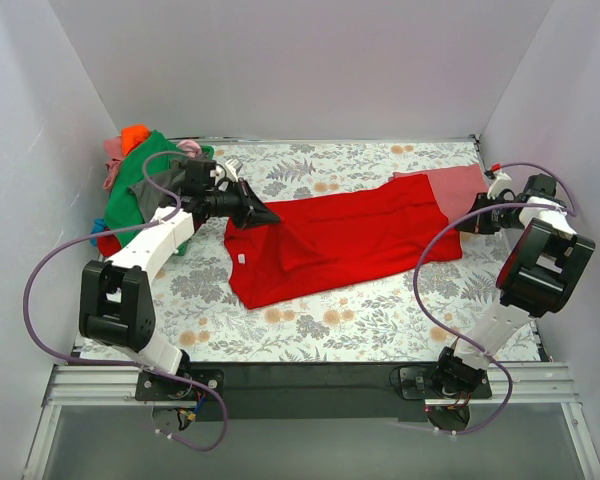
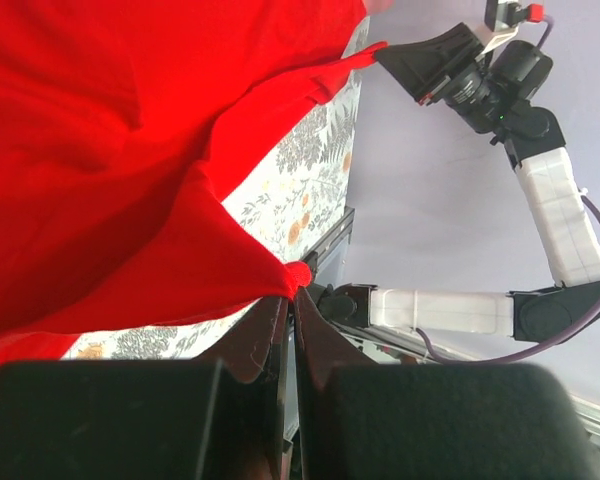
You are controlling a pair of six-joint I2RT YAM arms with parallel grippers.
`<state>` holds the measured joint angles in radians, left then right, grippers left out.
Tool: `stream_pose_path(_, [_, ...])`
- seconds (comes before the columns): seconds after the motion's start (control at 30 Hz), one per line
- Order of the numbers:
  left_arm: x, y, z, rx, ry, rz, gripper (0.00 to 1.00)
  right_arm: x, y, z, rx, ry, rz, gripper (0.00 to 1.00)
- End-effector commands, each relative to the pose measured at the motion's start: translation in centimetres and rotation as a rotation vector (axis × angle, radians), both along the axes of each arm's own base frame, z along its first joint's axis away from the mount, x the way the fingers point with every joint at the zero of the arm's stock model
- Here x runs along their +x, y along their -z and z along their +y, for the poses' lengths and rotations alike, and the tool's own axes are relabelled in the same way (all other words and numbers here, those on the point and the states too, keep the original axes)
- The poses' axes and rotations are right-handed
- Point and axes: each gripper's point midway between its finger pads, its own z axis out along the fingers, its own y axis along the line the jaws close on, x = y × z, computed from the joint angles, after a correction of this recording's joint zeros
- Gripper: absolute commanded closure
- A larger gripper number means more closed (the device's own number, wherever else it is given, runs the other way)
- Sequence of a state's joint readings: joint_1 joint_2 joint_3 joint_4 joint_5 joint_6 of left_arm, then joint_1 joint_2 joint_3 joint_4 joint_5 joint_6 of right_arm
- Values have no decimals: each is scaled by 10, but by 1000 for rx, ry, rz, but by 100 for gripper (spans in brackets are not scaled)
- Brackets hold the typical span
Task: Fold and stack the t-shirts
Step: Fold the tshirt
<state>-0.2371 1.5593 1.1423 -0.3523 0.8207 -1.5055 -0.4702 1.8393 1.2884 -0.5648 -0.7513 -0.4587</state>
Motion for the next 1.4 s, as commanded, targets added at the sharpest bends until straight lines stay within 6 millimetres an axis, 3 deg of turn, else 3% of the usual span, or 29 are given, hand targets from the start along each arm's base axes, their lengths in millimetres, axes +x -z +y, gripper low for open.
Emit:
stream_pose_path(0.0, [10,-20,5,-13,10,-69,100,15,-8,-1,-15,-3,-38,99])
stream_pose_path(0.4, [24,-28,22,-29,-23,-85,100,42,-25,15,9,-26,-69,99])
stream_pose_path(0.67, [33,-27,29,-32,-35,-82,100,58,-33,8,-13,-5,-83,99])
stream_pose_path(1.37, [42,-9,30,-31,-33,-42,100,64,-29,16,-26,-14,-67,99])
